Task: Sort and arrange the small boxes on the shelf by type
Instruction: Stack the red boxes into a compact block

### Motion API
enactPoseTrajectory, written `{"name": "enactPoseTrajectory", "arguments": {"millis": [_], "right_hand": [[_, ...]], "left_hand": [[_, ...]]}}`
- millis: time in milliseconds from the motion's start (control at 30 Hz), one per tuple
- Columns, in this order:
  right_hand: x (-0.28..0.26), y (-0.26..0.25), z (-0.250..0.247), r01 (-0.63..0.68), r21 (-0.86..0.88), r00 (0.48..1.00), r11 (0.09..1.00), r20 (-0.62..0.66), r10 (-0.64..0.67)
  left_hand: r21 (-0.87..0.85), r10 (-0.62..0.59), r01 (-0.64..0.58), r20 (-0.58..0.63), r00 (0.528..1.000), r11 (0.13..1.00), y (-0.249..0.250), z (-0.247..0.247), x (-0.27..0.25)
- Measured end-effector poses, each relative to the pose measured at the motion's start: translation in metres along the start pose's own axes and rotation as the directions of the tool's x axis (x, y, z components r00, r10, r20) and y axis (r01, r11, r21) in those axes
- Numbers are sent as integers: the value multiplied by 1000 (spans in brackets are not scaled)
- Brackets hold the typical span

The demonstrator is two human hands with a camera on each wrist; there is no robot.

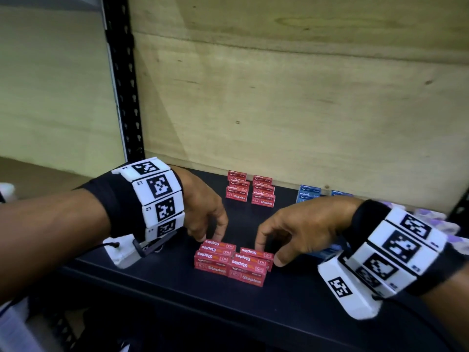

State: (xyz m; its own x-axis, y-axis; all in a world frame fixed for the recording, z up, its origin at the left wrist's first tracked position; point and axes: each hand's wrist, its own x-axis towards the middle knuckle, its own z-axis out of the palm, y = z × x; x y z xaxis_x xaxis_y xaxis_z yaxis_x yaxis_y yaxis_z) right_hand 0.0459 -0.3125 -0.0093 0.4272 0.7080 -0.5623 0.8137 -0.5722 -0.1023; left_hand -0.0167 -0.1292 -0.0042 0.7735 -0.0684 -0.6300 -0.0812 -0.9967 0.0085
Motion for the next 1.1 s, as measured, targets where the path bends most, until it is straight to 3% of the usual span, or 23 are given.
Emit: {"name": "enactPoseTrajectory", "arguments": {"millis": [367, 600, 767, 1100], "right_hand": [[1, -6, -1, -29, -65, 1000, 997, -8, 28], [-5, -5, -2, -99, 58, 994, 993, -32, 101], [-2, -11, 3, -124, 65, 991, 990, 53, 121], [-3, -25, 17, -69, 42, 997, 997, -42, 70]], "left_hand": [[-8, -7, 7, -27, 1000, 1000, -1, 0, 0], [-43, -75, 76, 29, 997, 996, -1, 5, -11], [-29, -150, 152, 74, 986, 988, 1, 9, -12], [-144, -107, 109, 22, 994, 984, 5, 24, -11]]}}
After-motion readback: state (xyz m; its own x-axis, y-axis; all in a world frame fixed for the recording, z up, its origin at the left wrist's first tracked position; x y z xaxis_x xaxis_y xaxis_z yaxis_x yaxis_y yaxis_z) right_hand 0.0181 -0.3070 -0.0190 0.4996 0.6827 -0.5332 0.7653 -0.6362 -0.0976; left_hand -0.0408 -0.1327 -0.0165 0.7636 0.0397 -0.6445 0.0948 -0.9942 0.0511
